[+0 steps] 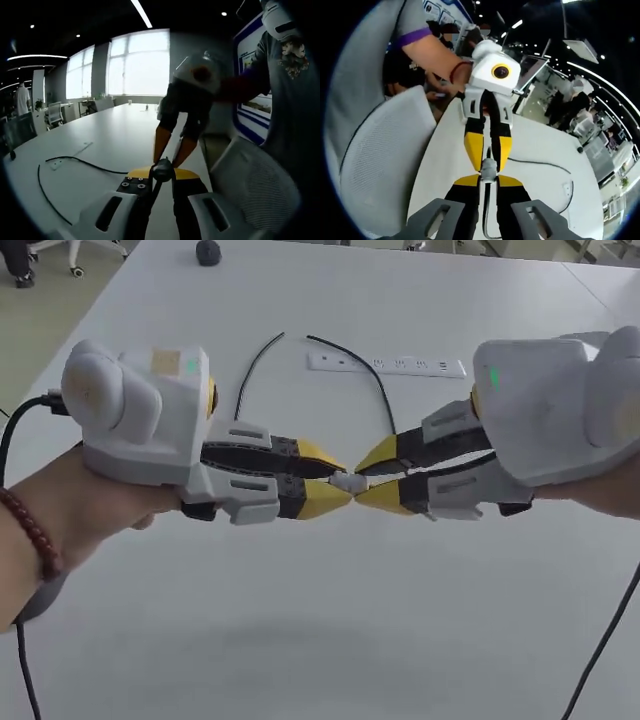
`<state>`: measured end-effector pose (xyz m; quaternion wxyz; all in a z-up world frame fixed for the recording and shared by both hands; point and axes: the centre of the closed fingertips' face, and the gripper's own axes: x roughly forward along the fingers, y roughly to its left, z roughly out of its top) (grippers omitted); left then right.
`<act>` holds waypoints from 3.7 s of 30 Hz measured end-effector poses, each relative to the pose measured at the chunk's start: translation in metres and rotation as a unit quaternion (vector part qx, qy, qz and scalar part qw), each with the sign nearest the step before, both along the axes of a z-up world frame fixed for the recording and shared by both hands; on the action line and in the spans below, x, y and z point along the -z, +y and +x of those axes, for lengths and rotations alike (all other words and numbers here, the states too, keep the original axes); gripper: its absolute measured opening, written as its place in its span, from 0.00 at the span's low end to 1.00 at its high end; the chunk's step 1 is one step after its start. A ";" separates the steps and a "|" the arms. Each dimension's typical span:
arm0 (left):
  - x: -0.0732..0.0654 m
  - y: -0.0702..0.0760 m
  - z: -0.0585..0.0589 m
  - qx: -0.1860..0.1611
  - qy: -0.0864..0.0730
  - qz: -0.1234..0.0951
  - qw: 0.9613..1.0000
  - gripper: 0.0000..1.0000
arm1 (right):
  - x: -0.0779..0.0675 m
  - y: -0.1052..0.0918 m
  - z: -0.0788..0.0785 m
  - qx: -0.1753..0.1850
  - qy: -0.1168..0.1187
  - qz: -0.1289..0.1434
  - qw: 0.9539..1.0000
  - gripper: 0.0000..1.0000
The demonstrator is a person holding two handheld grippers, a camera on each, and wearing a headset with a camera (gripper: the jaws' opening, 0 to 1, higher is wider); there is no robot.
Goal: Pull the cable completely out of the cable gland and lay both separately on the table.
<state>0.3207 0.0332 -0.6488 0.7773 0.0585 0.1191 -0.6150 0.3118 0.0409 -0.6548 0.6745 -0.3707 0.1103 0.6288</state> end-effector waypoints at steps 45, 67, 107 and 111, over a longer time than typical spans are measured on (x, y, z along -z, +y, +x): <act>-0.018 0.003 0.019 -0.094 0.259 -0.124 0.953 0.15 | -0.023 0.000 0.017 -0.064 -0.282 -0.054 0.956 0.06; -0.021 0.007 0.017 -0.085 0.139 -0.087 0.983 0.15 | -0.023 -0.010 0.024 0.030 -0.081 0.049 0.995 0.00; -0.011 0.003 0.012 -0.028 0.024 -0.013 0.999 0.16 | 0.096 -0.142 0.053 0.162 0.000 -0.112 0.980 0.00; -0.009 0.001 0.012 -0.024 0.023 -0.008 0.999 0.16 | 0.108 -0.156 0.061 0.180 0.016 -0.125 0.975 0.00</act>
